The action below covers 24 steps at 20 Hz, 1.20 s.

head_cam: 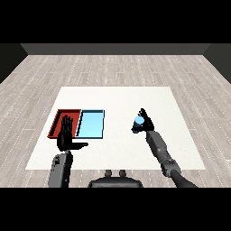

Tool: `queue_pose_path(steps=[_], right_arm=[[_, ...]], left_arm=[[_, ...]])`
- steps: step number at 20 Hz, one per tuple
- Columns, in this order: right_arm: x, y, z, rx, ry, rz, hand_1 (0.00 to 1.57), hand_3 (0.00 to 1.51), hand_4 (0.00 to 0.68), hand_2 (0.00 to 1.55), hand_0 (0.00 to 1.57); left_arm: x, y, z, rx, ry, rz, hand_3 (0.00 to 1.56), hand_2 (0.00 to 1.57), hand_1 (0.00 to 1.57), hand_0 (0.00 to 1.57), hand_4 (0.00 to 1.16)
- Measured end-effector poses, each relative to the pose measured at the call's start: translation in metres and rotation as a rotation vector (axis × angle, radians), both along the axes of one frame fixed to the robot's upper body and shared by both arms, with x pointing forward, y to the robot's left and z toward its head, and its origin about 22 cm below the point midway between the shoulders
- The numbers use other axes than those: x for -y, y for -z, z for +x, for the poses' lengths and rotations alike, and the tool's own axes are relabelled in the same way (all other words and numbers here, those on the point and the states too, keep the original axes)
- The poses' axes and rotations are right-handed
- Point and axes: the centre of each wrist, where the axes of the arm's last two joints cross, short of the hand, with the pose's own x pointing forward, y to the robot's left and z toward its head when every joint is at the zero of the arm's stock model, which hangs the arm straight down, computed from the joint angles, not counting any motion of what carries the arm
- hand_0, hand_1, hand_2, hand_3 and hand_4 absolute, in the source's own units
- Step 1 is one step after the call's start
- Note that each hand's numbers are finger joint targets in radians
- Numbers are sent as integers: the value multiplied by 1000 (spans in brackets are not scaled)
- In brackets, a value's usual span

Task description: Pick the blue can and put it in the blue box

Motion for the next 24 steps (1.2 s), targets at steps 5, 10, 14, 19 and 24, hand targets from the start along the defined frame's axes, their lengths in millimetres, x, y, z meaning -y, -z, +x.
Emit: queue_pose_path(steps=[5, 10, 14, 19, 24], right_arm=[[-9, 2, 0, -4, 19, -15, 1056, 1127, 177, 1218, 1056], [-15, -1, 4, -34, 62, -107, 1565, 1450, 673, 1488, 1565], [-11, -4, 9, -51, 67, -158, 1559, 1442, 683, 1492, 1559], [-14, -5, 8, -30, 70, -180, 1524, 1420, 659, 1468, 1524], [-16, -21, 14, 33, 78, -188, 1489, 1408, 653, 1453, 1489]], left_arm=[[6, 1, 1, -3, 1, -5, 0, 0, 0, 0, 0], [11, 5, 1, -4, -2, -7, 0, 0, 0, 0, 0], [6, 3, -5, 5, 5, -5, 0, 0, 0, 0, 0], [6, 1, 2, 1, 23, -13, 0, 0, 0, 0, 0], [12, 11, 4, -26, 40, 3, 0, 0, 0, 0, 0]])
